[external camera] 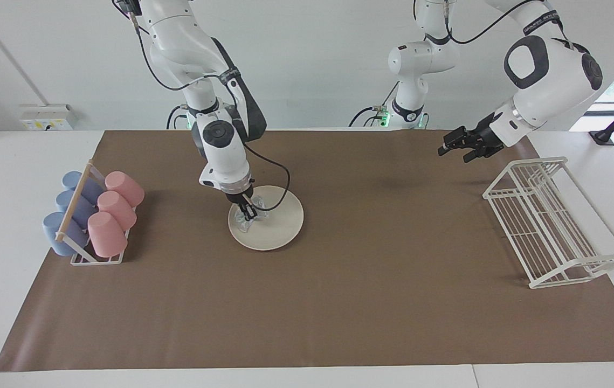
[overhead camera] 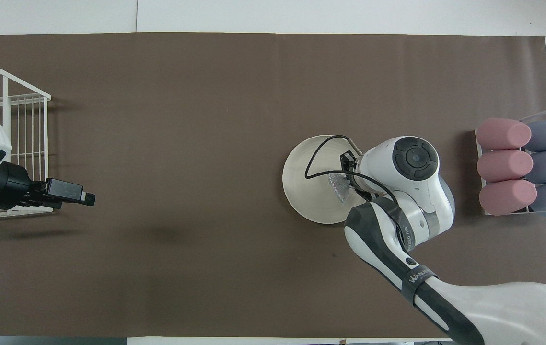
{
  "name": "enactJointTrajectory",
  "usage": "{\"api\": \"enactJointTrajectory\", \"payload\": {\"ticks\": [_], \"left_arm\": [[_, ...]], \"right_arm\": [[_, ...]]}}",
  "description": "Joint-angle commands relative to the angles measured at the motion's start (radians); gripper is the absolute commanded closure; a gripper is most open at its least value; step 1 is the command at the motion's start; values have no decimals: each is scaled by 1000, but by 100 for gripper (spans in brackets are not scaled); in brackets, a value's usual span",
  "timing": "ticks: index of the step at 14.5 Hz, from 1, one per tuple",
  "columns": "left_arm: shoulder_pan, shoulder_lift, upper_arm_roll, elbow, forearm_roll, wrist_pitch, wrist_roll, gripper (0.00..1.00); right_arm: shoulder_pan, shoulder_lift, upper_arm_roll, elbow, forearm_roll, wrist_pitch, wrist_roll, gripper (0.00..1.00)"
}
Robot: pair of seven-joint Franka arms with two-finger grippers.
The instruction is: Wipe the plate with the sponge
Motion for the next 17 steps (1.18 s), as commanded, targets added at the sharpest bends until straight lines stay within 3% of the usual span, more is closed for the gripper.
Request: {"api": "enactJointTrajectory", "payload": {"ticks": [1, 10, 13, 17], "left_arm": [[7, -6, -7, 8, 20, 11, -17, 0], [9, -6, -7, 7, 20, 35, -20, 0], [7, -1, -8, 7, 20, 90, -45, 0], [6, 2, -8, 10, 21, 106, -45, 0]], "right_arm": [[0, -12, 14, -31, -12, 17, 21, 100], [182, 63, 14, -21, -9, 193, 377, 100], [167, 63, 11, -21, -9, 187, 324, 100], [72, 50, 10, -21, -11, 152, 101, 100]]}}
